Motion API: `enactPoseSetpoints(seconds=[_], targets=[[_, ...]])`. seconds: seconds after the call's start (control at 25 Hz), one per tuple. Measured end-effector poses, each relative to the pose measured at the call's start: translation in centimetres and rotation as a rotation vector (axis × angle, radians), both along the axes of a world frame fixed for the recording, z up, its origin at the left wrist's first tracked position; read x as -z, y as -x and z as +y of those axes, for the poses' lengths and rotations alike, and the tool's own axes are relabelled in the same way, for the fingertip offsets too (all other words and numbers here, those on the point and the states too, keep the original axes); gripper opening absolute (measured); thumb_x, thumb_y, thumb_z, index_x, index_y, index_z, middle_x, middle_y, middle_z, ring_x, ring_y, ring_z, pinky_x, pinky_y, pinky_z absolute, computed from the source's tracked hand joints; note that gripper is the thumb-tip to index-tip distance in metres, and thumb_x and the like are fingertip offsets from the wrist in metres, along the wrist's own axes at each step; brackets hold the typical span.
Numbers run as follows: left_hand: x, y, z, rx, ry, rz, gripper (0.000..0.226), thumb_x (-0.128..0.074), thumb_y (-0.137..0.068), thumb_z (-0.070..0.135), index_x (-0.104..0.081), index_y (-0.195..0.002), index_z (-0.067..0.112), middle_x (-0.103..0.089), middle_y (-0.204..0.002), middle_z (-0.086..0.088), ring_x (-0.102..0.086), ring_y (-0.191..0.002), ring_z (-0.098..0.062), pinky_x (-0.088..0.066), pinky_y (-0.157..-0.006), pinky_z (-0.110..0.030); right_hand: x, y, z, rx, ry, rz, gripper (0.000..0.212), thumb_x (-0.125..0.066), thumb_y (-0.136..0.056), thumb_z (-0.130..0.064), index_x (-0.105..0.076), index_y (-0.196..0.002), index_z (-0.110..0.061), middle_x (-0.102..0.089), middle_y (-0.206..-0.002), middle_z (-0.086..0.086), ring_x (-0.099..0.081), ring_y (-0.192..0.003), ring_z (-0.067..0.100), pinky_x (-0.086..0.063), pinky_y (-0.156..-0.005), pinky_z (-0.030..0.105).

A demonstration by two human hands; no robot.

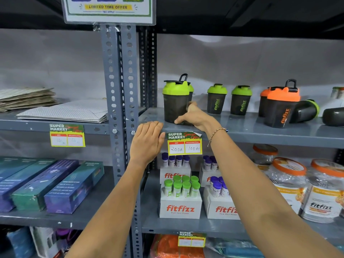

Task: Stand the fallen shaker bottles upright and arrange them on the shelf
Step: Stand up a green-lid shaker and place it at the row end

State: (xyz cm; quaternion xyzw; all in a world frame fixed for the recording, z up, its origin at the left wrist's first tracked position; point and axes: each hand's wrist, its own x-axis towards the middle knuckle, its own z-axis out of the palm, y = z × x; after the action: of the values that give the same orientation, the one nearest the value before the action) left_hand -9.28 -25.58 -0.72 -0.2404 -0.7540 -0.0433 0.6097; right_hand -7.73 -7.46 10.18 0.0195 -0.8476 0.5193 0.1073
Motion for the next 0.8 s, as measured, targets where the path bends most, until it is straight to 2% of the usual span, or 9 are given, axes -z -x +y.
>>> enactPoseSetpoints(seconds=[0.08,0.16,0.2,0.32,0.52,0.68,0.8], targets=[[-0.16,0.06,-0.1,0.005,-0.007,0.0,0.047,-0.023,-0.103,0.032,-0.059,-0.113,0.004,-0.064,-0.109,-0.013,-0.059,-0.095,-0.03,-0.037,-0.089,-0.038,0.01,0.05,-0.44,-0.003,-0.046,0.012,0.098,-0.083,-0.07,-0.011,-0.013,-0.138,-0.005,-0.055,-0.109,0.006,-0.056,-0.103,0.019,-0.05,-0.087,0.032],[-0.22,0.0,-0.16,0.009,-0.005,-0.008,0.047,-0.023,-0.103,0.032,-0.059,-0.113,0.004,-0.064,-0.109,-0.013,-0.058,-0.095,-0.03,-0.037,-0.089,-0.038,0.04,-0.04,-0.65,-0.018,-0.07,0.014,0.117,-0.088,-0.062,-0.023,-0.006,-0.143,-0.009,-0.052,-0.126,0.01,-0.052,-0.117,0.023,-0.048,-0.099,0.038],[-0.17,-0.03,-0.11,0.005,-0.003,-0.006,0.047,-0.023,-0.103,0.031,-0.06,-0.113,0.004,-0.064,-0.109,-0.013,-0.058,-0.095,-0.03,-0.037,-0.089,-0.038,-0.03,-0.04,-0.58,-0.03,-0.062,0.0,0.12,-0.088,-0.06,-0.023,-0.004,-0.144,-0.011,-0.052,-0.129,0.013,-0.054,-0.117,0.025,-0.048,-0.1,0.04],[0.02,-0.03,0.0,0.015,-0.002,0.002,0.047,-0.023,-0.103,0.031,-0.06,-0.114,0.004,-0.064,-0.109,-0.012,-0.058,-0.095,-0.03,-0.037,-0.089,-0.038,-0.01,-0.11,-0.17,-0.042,0.009,-0.018,0.106,-0.081,-0.07,-0.005,-0.005,-0.143,-0.01,-0.055,-0.127,0.021,-0.06,-0.112,0.03,-0.053,-0.095,0.041],[-0.15,0.06,-0.14,0.013,-0.007,-0.001,0.045,-0.025,-0.103,0.031,-0.06,-0.114,0.004,-0.064,-0.111,-0.012,-0.058,-0.097,-0.029,-0.038,-0.09,-0.038,0.03,-0.18,-0.49,-0.038,-0.115,0.032,0.125,-0.086,-0.065,-0.03,0.006,-0.148,-0.013,-0.033,-0.149,0.014,-0.036,-0.136,0.03,-0.036,-0.111,0.044],[0.12,0.06,0.01,0.019,-0.013,0.007,0.046,-0.027,-0.103,0.031,-0.062,-0.114,0.004,-0.064,-0.111,-0.012,-0.058,-0.098,-0.029,-0.038,-0.09,-0.038,0.12,0.0,-0.04,-0.088,-0.018,0.015,0.117,-0.08,-0.072,-0.009,0.009,-0.148,-0.014,-0.048,-0.137,0.013,-0.049,-0.121,0.024,-0.043,-0.104,0.036],[0.02,0.17,-0.07,0.023,-0.025,0.025,0.045,-0.028,-0.103,0.031,-0.062,-0.113,0.004,-0.065,-0.11,-0.012,-0.058,-0.097,-0.029,-0.038,-0.091,-0.038,0.24,-0.13,-0.3,-0.079,-0.049,0.042,0.116,-0.084,-0.069,-0.017,0.003,-0.147,-0.014,-0.05,-0.127,0.006,-0.049,-0.119,0.022,-0.043,-0.103,0.036]])
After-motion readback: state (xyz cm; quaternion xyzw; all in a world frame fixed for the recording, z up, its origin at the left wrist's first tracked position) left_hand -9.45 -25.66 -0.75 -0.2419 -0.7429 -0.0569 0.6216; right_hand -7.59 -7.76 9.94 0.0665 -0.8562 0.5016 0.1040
